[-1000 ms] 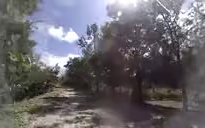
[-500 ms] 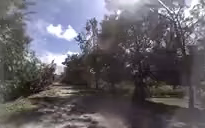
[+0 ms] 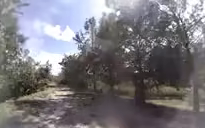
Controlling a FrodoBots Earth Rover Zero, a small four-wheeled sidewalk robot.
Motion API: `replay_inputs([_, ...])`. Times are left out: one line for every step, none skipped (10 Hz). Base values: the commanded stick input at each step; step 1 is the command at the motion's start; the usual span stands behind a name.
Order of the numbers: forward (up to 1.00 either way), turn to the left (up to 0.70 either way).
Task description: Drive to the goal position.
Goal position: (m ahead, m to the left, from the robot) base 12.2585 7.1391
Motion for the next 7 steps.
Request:
replay_inputs([0.70, 0.35])
replay_inputs([0.70, 0.35])
replay_inputs([0.70, 0.13])
replay_inputs([0.70, 0.00])
replay_inputs([0.70, 0.00])
replay_inputs([0.70, 0.00])
replay_inputs([0.70, 0.00])
